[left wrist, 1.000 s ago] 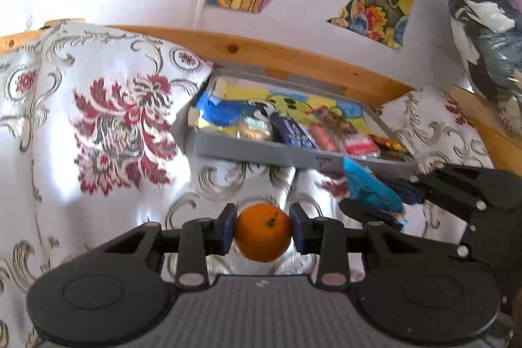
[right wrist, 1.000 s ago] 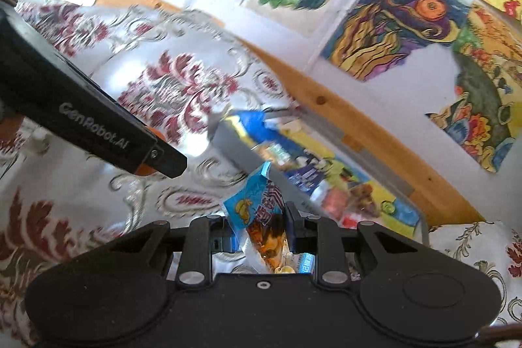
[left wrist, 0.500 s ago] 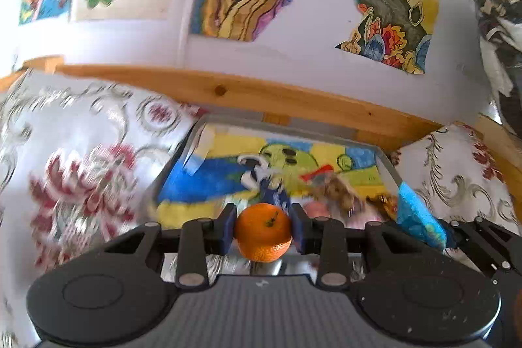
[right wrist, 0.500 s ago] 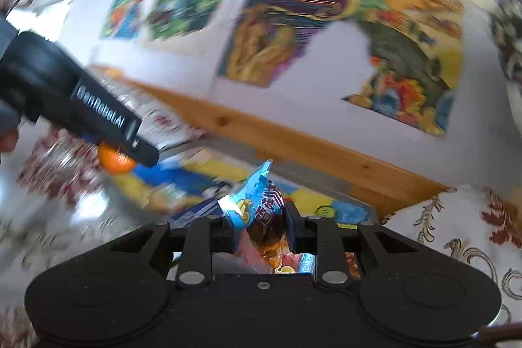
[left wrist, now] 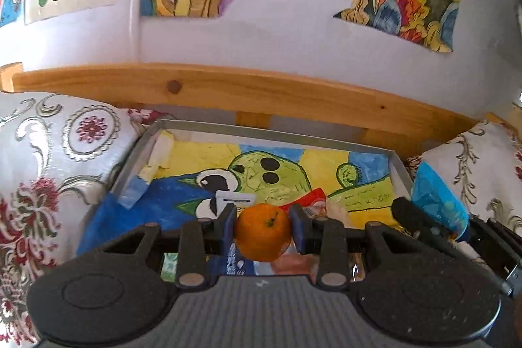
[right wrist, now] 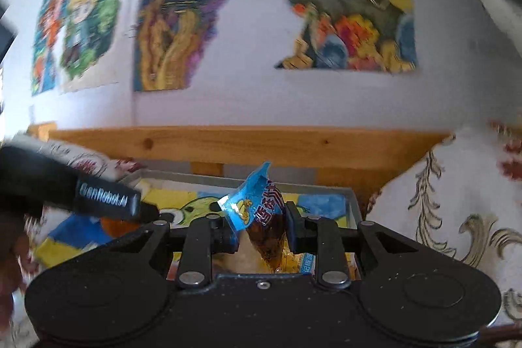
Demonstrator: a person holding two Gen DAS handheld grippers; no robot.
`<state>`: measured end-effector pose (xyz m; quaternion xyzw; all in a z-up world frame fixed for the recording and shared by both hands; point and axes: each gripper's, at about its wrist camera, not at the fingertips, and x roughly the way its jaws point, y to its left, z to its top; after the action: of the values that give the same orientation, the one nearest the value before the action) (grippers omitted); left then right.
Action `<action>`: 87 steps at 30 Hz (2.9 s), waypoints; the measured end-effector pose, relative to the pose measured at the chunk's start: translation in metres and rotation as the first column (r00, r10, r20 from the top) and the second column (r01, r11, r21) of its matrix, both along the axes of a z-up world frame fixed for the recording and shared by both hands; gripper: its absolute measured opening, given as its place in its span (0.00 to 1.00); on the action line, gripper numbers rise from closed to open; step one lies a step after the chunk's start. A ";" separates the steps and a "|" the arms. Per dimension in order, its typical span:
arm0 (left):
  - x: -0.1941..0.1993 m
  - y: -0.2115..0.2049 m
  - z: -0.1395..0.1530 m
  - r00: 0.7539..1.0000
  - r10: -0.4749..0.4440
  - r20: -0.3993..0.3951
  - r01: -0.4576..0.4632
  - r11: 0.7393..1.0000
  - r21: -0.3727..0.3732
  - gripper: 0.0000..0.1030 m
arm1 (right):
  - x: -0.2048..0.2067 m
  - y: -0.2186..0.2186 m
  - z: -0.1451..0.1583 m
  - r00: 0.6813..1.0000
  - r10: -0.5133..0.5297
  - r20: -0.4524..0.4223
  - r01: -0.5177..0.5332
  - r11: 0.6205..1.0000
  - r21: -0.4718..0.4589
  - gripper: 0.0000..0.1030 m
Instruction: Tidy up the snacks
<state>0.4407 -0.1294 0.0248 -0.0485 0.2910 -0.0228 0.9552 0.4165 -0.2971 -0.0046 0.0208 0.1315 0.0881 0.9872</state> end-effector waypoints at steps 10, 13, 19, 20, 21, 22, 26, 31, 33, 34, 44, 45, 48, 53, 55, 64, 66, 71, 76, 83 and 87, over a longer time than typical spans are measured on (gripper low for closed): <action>0.029 -0.005 -0.014 0.998 0.011 -0.060 -0.010 1.000 0.008 0.38 | 0.029 -0.011 -0.007 0.996 0.001 -0.084 0.008 0.994 0.110 0.30; 0.030 0.000 -0.017 0.997 0.022 -0.071 -0.024 1.000 -0.020 0.46 | 0.029 -0.010 -0.002 0.998 -0.003 -0.070 0.010 0.994 0.107 0.56; 0.018 0.012 -0.006 0.998 0.063 -0.026 -0.064 0.996 -0.059 0.80 | 0.016 -0.012 0.013 1.000 -0.012 -0.006 0.013 0.994 0.109 0.83; 0.014 0.015 -0.003 0.997 0.072 -0.017 -0.072 0.996 -0.060 0.84 | 0.013 -0.012 0.017 1.000 -0.014 0.006 0.013 0.994 0.107 0.85; 0.011 0.017 0.000 0.997 0.081 -0.009 -0.081 0.995 -0.062 0.86 | 0.009 -0.013 0.020 1.000 -0.017 0.017 0.015 0.994 0.105 0.87; 0.007 0.020 0.003 0.996 0.093 0.001 -0.093 0.994 -0.064 0.88 | 0.005 -0.013 0.024 0.999 -0.021 0.028 0.018 0.995 0.102 0.89; -0.012 0.034 0.017 0.989 0.142 0.038 -0.138 0.987 -0.085 0.97 | -0.014 -0.015 0.038 0.997 -0.039 0.066 0.032 0.994 0.108 0.95; -0.042 0.049 0.032 0.978 0.193 0.080 -0.184 0.976 -0.114 0.99 | -0.041 -0.017 0.051 0.995 -0.055 0.084 0.046 0.994 0.102 0.99; -0.056 0.052 0.036 0.974 0.207 0.093 -0.195 0.973 -0.124 0.99 | -0.053 -0.018 0.053 0.995 -0.061 0.081 0.053 0.994 0.097 0.99; -0.064 0.054 0.038 0.972 0.213 0.098 -0.200 0.972 -0.126 0.99 | -0.058 -0.018 0.054 0.995 -0.063 0.080 0.056 0.994 0.094 0.99; -0.155 0.060 0.037 0.970 0.196 0.146 -0.180 0.977 -0.117 0.99 | -0.137 -0.007 0.052 0.995 -0.080 0.058 0.076 0.995 0.064 0.99; -0.164 0.060 0.036 0.969 0.192 0.155 -0.177 0.978 -0.109 0.99 | -0.145 -0.005 0.051 0.995 -0.081 0.055 0.078 0.995 0.061 0.99; -0.190 0.061 0.035 0.969 0.175 0.174 -0.164 0.984 -0.076 1.00 | -0.171 -0.002 0.047 0.995 -0.094 0.043 0.092 0.994 0.063 0.99; -0.226 0.069 0.029 0.969 0.170 0.179 -0.162 0.985 -0.056 1.00 | -0.215 0.009 0.040 0.996 -0.080 0.035 0.080 0.997 0.020 0.99; -0.239 0.074 0.025 0.969 0.175 0.176 -0.167 0.984 -0.058 1.00 | -0.230 0.013 0.039 0.996 -0.078 0.034 0.077 0.997 0.018 0.99; -0.291 0.095 0.009 0.973 0.160 0.166 -0.159 0.987 -0.020 1.00 | -0.282 0.028 0.031 0.997 -0.071 -0.028 0.071 0.997 0.017 0.99; -0.301 0.099 0.005 0.973 0.159 0.166 -0.159 0.987 -0.014 1.00 | -0.288 0.032 0.029 0.996 -0.068 -0.052 0.069 0.997 0.016 0.99; -0.323 0.109 -0.004 0.974 0.159 0.164 -0.159 0.987 -0.013 1.00 | -0.302 0.043 0.021 0.993 -0.069 -0.092 0.069 0.998 -0.007 0.99; -0.338 0.118 -0.009 0.972 0.171 0.159 -0.168 0.985 -0.028 1.00 | -0.312 0.050 0.017 0.991 -0.076 -0.106 0.073 0.997 -0.035 0.99; -0.346 0.125 -0.013 0.971 0.178 0.160 -0.175 0.984 -0.033 1.00 | -0.316 0.055 0.014 0.990 -0.075 -0.119 0.068 0.996 -0.059 0.99; -0.346 0.126 -0.014 0.970 0.182 0.159 -0.178 0.983 -0.036 1.00 | -0.316 0.056 0.013 0.990 -0.074 -0.122 0.067 0.996 -0.065 0.99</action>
<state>0.0945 -0.0036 0.0105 -0.0828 0.2068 0.0569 0.9732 0.1008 -0.2410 0.0087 0.0009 0.1948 0.0477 0.9797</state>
